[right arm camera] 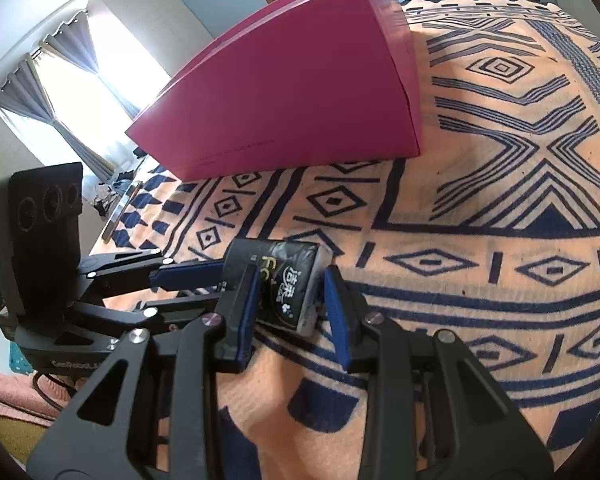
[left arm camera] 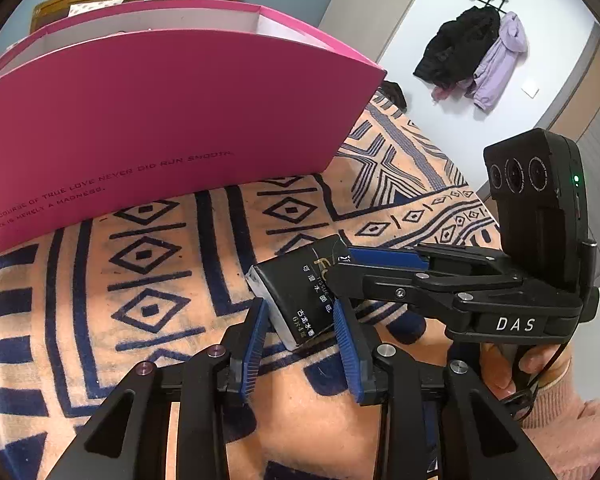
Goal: Organize objects
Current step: 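Lower both grippers onto the black 'Face' packet and close them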
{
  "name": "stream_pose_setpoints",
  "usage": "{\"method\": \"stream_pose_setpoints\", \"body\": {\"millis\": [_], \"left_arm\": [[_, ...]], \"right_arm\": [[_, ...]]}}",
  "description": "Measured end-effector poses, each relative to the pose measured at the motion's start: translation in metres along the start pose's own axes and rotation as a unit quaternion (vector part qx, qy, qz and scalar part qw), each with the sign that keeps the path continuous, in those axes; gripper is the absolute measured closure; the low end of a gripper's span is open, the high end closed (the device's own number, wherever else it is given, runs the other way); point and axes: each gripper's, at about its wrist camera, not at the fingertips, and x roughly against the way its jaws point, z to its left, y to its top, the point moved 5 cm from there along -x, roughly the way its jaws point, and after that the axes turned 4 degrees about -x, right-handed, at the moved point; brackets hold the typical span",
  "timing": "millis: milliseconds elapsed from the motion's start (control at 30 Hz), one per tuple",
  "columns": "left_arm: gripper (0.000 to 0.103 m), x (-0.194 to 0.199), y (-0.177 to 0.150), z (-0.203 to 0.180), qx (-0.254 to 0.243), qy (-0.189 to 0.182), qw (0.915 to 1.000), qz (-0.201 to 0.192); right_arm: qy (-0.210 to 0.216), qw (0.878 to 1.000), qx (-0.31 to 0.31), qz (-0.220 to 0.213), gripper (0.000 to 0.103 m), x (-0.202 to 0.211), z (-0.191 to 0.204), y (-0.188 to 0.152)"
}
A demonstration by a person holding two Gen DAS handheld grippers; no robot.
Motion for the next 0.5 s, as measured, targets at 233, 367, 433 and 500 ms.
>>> {"method": "stream_pose_setpoints", "body": {"millis": [233, 367, 433, 500], "left_arm": [[0.069, 0.0005, 0.0047, 0.0040, 0.001, 0.010, 0.9999, -0.005], [0.069, 0.0026, 0.0068, 0.0031, -0.002, 0.014, 0.9999, -0.009], [0.069, 0.0047, 0.0077, 0.0021, -0.004, 0.013, 0.9998, -0.013], [0.069, 0.0067, 0.0087, 0.0010, -0.005, 0.012, 0.9998, -0.017]], "right_arm": [[0.004, 1.000, -0.004, 0.002, 0.067, -0.0023, -0.0006, 0.0058], [0.000, 1.000, 0.001, 0.000, 0.067, -0.0028, 0.0013, 0.0070], [0.001, 1.000, 0.002, -0.001, 0.067, -0.0033, 0.0020, 0.0076], [0.001, 1.000, 0.002, -0.004, 0.067, -0.0026, 0.0022, 0.0082]]}}
